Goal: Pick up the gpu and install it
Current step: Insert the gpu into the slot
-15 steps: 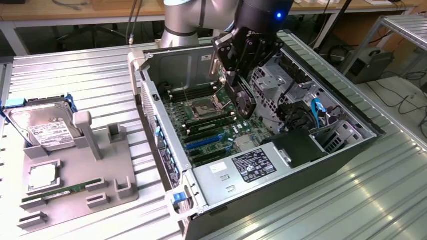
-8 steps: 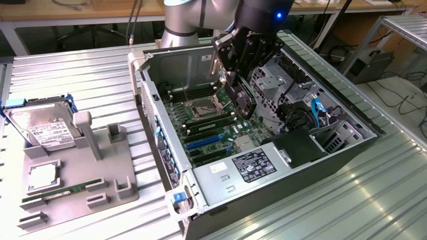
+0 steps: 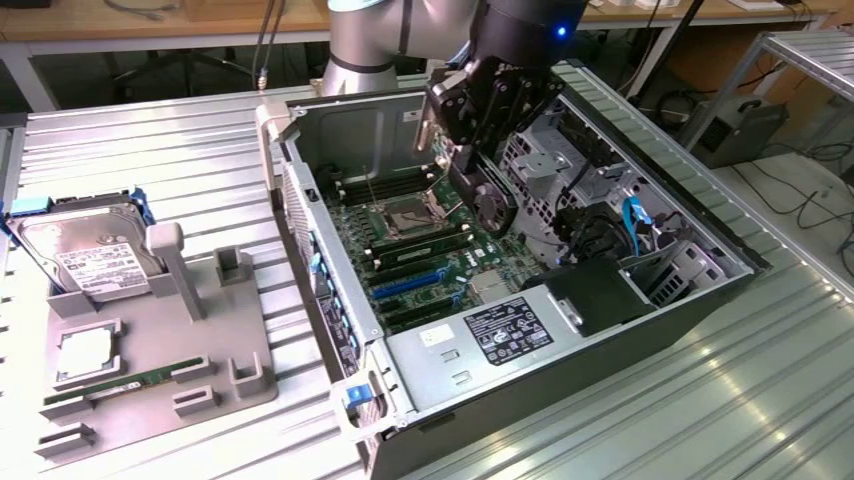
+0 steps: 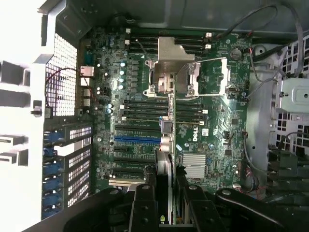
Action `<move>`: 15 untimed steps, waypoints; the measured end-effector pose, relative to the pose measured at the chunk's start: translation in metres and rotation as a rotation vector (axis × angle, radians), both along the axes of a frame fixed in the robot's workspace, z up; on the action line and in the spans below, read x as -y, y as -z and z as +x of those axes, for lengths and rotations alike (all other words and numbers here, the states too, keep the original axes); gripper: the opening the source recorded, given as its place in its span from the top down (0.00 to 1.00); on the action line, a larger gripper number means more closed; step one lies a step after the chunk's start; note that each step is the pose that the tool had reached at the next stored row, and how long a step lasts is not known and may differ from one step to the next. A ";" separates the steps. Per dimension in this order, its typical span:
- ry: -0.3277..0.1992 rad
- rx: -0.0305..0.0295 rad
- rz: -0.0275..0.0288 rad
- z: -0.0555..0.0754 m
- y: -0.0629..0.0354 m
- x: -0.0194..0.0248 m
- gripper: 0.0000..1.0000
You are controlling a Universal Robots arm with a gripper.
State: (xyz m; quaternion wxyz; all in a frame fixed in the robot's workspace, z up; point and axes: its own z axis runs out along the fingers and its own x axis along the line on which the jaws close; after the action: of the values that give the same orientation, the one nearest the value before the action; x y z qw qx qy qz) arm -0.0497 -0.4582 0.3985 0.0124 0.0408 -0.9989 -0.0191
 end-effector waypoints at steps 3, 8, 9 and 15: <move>-0.059 0.0001 0.0000 0.000 0.0003 0.0000 0.74; -0.178 0.0018 0.0000 0.000 0.0012 0.0000 0.74; -0.200 0.0027 -0.0001 0.000 0.0015 0.0000 0.74; -0.326 0.0089 -0.0007 0.000 0.0032 0.0000 0.74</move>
State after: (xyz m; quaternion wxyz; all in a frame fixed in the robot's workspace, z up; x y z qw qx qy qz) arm -0.0497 -0.4581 0.3953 0.0110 0.2026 -0.9791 -0.0163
